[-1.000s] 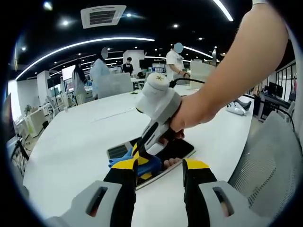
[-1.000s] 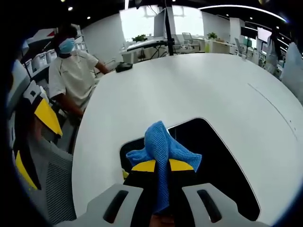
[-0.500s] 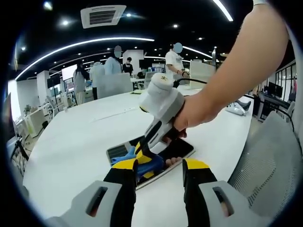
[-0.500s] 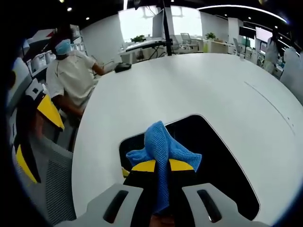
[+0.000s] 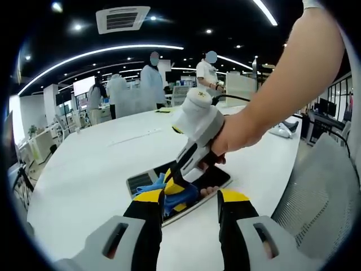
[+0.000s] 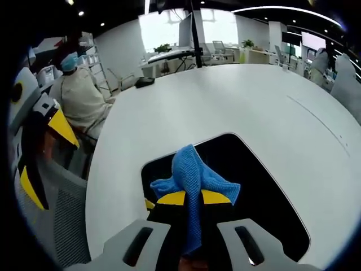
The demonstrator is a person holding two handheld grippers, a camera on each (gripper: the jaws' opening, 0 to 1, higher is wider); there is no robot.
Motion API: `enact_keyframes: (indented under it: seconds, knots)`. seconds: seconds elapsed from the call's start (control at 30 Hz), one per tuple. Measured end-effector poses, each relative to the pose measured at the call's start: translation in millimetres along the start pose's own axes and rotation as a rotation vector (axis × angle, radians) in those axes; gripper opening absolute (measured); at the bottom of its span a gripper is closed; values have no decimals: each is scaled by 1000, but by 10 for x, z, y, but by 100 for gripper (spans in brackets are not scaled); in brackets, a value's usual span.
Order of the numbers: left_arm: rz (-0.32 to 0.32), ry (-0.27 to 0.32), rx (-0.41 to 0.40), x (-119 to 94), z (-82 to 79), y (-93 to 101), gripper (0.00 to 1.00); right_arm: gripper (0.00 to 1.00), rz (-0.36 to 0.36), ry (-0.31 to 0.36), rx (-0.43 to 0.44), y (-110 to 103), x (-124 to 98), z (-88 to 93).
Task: Wipe the mirror surface with the cleaning cloth until all visible marks leave the cleaned area.
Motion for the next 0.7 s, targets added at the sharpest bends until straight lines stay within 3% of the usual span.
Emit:
enact_keyframes:
  seconds: [0.7]
  knots:
    - [0,1,2,-1,-8,1,37,3,11,0,9,30,-56,54]
Point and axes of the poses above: the point that each gripper's makers call its tool centre point, and the gripper's own axes: x roughly forward along the fingers, y roughly to its right, z roughly out of its underside, the point moved 2 cm from there along -x, roughly backward along the fingers, and after that the axes turned 3 degrees about -x, right-handed, at the moved point
